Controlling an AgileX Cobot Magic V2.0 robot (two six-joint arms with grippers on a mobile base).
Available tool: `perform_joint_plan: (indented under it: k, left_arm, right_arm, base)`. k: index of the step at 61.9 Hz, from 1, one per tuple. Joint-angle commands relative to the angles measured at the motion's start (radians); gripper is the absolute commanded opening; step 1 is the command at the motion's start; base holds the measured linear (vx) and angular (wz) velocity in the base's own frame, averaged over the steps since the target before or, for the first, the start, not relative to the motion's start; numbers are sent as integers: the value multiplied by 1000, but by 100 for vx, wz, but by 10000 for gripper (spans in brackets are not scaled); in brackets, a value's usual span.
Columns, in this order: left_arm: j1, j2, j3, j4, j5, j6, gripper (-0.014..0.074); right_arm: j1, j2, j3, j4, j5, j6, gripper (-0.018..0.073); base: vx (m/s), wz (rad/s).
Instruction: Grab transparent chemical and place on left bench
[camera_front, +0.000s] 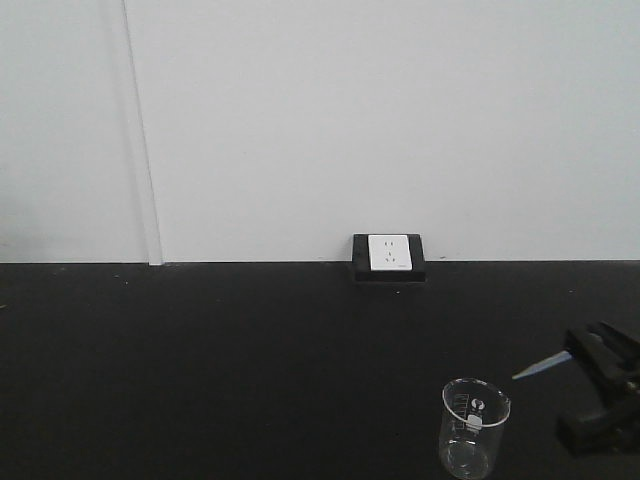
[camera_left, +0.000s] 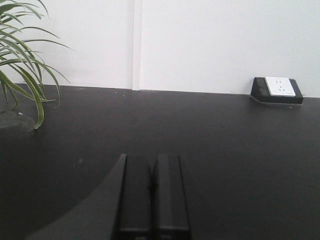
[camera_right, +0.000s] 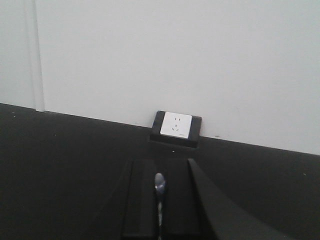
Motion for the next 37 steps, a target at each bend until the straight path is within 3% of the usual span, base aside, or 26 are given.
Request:
perform_joint_plan:
  k: [1,8,23,37]
  left_arm:
    - [-2,-19,16,-1,-78,-8,-3]
    - [-2,-19,16,-1,-78,-8,-3]
    - [-2,-19,16,-1,-78,-8,-3]
    - [-2,-19,16,-1,-78,-8,-3]
  right_arm:
    - [-6,-183,26,-57,109,73,-8]
    - [-6,-369,109,-142,165,65,-8]
    - [-6,-567,194,-139,220,92,-8]
    - [-6,-610,211,-139,240,92,-8]
  base:
    - [0,0]
    - [0,0]
    - [0,0]
    - [0,0]
